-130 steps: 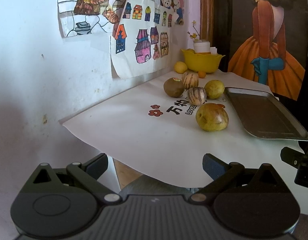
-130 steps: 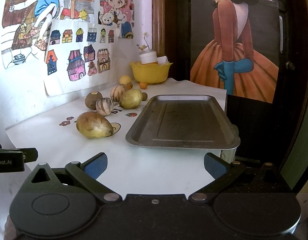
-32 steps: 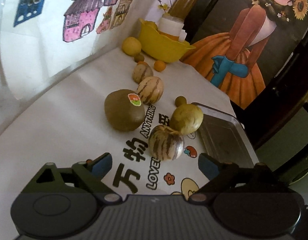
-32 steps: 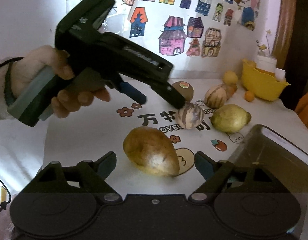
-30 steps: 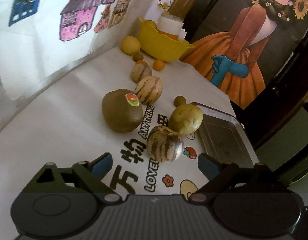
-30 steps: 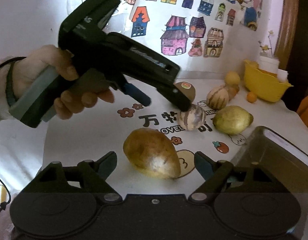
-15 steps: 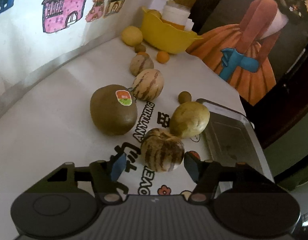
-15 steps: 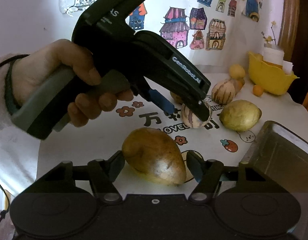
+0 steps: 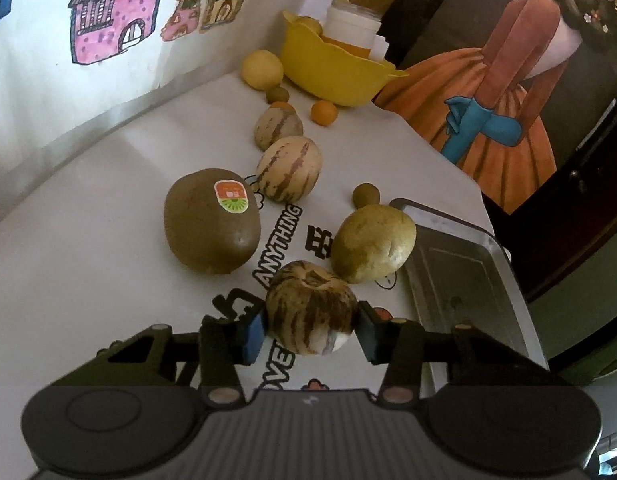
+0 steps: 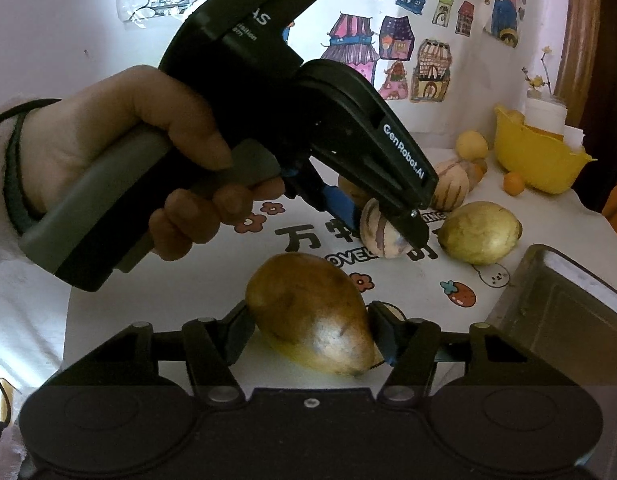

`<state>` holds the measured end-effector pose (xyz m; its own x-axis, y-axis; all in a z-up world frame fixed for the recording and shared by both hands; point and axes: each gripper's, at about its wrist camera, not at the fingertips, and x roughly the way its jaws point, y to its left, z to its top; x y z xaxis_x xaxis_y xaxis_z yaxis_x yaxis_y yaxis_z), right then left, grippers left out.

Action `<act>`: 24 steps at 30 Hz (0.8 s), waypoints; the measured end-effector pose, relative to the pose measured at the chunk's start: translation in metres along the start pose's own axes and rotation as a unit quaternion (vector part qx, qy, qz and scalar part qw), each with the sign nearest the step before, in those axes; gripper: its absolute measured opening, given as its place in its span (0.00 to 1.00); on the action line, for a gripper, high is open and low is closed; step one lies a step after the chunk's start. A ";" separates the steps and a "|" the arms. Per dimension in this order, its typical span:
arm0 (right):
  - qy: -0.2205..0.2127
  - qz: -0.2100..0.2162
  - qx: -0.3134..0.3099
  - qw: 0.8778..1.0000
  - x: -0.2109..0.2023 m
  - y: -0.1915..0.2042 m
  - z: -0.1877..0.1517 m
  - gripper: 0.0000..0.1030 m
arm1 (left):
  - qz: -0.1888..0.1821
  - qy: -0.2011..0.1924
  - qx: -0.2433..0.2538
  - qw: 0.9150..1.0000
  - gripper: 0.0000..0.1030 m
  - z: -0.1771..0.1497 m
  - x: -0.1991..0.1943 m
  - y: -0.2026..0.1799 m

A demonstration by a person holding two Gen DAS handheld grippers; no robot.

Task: Organize fruits
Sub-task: 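Grasp the striped pepino melon with the left tool while the right tool grasps the large yellow mango, then carry the melon in the left tool while the right tool carries the mango to the metal tray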

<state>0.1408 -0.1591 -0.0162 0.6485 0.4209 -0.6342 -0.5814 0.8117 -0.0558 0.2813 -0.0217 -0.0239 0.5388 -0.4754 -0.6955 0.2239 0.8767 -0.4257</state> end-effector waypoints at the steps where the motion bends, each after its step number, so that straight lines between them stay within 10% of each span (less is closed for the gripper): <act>1: -0.001 0.001 0.003 1.000 -0.001 0.000 -0.001 0.61 | 0.000 0.000 -0.003 1.000 0.49 0.000 -0.001 0.001; 24: -0.017 0.030 0.093 0.995 -0.008 -0.015 -0.008 0.61 | 0.018 -0.037 -0.031 0.999 0.48 -0.022 -0.044 0.030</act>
<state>0.1405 -0.1773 -0.0163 0.6340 0.4811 -0.6054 -0.5196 0.8449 0.1274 0.2462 0.0244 -0.0186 0.6041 -0.4356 -0.6673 0.1537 0.8853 -0.4388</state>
